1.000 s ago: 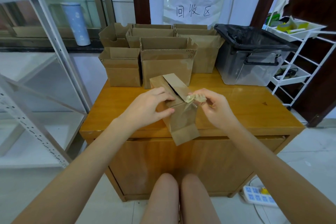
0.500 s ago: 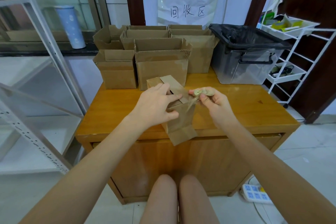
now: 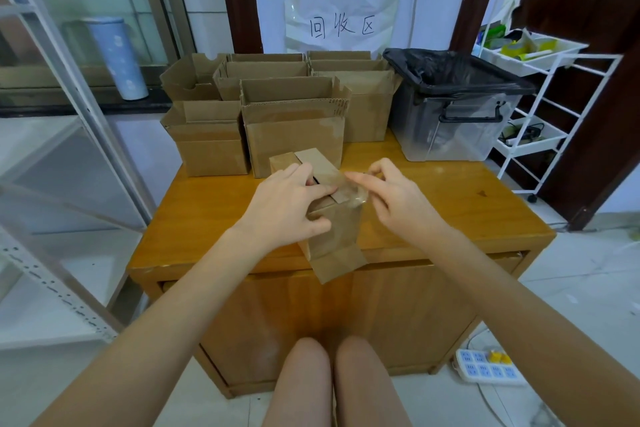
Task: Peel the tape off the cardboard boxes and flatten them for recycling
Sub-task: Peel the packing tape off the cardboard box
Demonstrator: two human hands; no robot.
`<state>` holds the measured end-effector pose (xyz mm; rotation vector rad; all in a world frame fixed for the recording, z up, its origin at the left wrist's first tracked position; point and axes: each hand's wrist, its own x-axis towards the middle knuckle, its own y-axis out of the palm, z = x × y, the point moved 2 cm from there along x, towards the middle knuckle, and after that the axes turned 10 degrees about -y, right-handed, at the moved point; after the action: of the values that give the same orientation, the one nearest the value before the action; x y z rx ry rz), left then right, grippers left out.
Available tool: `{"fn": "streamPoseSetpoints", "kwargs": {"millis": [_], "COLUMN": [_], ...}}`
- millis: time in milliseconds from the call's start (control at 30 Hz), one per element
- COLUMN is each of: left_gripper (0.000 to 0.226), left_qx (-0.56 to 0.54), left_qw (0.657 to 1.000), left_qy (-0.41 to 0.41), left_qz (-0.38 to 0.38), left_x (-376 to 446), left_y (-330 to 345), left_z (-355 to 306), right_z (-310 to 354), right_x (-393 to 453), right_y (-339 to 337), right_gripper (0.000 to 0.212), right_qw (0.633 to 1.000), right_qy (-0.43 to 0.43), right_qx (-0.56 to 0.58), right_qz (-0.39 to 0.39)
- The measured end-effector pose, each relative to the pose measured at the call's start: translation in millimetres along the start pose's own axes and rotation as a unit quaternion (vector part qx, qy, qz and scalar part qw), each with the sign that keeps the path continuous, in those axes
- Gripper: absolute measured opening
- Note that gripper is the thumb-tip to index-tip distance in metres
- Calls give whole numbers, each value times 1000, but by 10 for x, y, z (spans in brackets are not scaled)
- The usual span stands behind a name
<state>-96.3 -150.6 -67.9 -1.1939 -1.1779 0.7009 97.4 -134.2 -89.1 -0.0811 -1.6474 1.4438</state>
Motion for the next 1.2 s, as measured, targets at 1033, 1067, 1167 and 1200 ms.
{"fn": "streamPoseSetpoints", "kwargs": {"millis": [1033, 1067, 1167, 1200], "left_gripper": [58, 58, 55, 55], "left_qx": [0, 0, 2, 6], "left_qw": [1000, 1000, 1000, 1000], "left_qy": [5, 3, 0, 0], "left_qz": [-15, -13, -7, -7], "left_x": [10, 11, 23, 29], "left_y": [23, 20, 12, 7], "left_z": [-12, -20, -75, -95], "right_z": [57, 60, 56, 43], "right_x": [-237, -243, -226, -200], "right_y": [169, 173, 160, 140], "right_gripper": [32, 32, 30, 30], "right_qw": [712, 707, 731, 758], "right_qy": [360, 363, 365, 356], "right_qx": [544, 544, 504, 472], "right_qz": [-258, -267, -279, -275]}}
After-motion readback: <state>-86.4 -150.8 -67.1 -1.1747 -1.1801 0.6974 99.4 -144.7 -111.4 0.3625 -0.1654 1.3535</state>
